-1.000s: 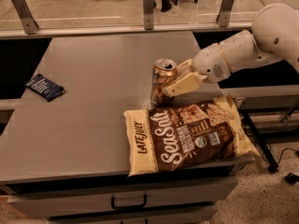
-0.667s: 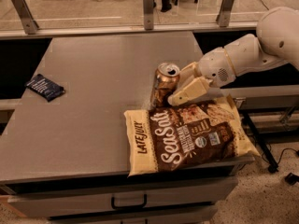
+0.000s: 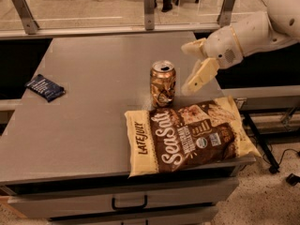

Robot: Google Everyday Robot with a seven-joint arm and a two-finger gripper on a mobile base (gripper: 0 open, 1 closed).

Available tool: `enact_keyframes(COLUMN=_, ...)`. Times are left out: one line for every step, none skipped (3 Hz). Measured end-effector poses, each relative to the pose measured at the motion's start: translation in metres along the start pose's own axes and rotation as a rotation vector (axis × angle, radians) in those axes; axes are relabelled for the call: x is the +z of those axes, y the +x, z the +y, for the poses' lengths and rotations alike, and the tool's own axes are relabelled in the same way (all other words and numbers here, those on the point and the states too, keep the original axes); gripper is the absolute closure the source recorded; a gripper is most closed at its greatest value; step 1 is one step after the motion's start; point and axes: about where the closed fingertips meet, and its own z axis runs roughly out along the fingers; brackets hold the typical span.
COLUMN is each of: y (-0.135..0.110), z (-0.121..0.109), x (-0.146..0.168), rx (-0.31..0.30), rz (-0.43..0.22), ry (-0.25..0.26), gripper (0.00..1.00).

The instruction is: Move orange can near brown chip bag

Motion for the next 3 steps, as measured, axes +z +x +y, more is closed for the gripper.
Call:
enact_keyframes(y=-0.053, z=-0.037, x=-0.033, rx=-0.108, rz=0.033, ry=0.124, gripper=0.00)
enact_keyframes(y=-0.146, z=-0.063, x=-0.075, rx=-0.296, rz=0.066, ry=0.318, gripper=0.00)
enact_keyframes(y=-0.181, z=-0.068, x=-0.091, rx=-0.349, rz=0.039, ry=0.370, gripper=0.00)
